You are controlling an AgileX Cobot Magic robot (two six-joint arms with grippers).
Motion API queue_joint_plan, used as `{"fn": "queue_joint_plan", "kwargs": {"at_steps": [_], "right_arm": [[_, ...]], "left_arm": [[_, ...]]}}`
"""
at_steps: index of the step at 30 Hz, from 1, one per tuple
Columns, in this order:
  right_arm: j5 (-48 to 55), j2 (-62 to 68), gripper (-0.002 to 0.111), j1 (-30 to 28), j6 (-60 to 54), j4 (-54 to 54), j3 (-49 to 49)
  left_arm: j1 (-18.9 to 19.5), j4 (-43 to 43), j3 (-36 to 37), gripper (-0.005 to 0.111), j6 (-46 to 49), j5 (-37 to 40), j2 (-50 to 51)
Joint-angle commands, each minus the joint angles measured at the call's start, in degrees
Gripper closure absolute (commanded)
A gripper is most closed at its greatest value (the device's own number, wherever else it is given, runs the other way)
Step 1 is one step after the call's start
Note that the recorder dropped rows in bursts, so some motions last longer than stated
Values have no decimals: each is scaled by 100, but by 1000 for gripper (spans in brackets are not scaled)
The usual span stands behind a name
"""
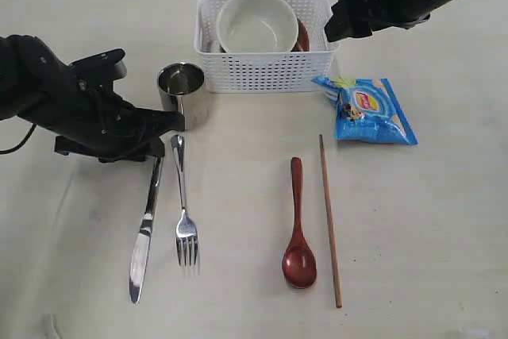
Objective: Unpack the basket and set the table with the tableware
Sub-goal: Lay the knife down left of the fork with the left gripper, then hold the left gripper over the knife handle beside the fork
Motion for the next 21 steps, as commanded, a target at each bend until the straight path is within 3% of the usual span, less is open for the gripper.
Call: {"fn": "queue_joint_plan", "kwargs": {"at_steps": [1,21], "right_arm": [[0,-33,37,-29,-4,15,22],[0,-33,37,-29,-4,15,22]], "left_arm": [[-15,15,-24,73,49,-116,-4],[-15,687,-24,73,192,147,-626]]}}
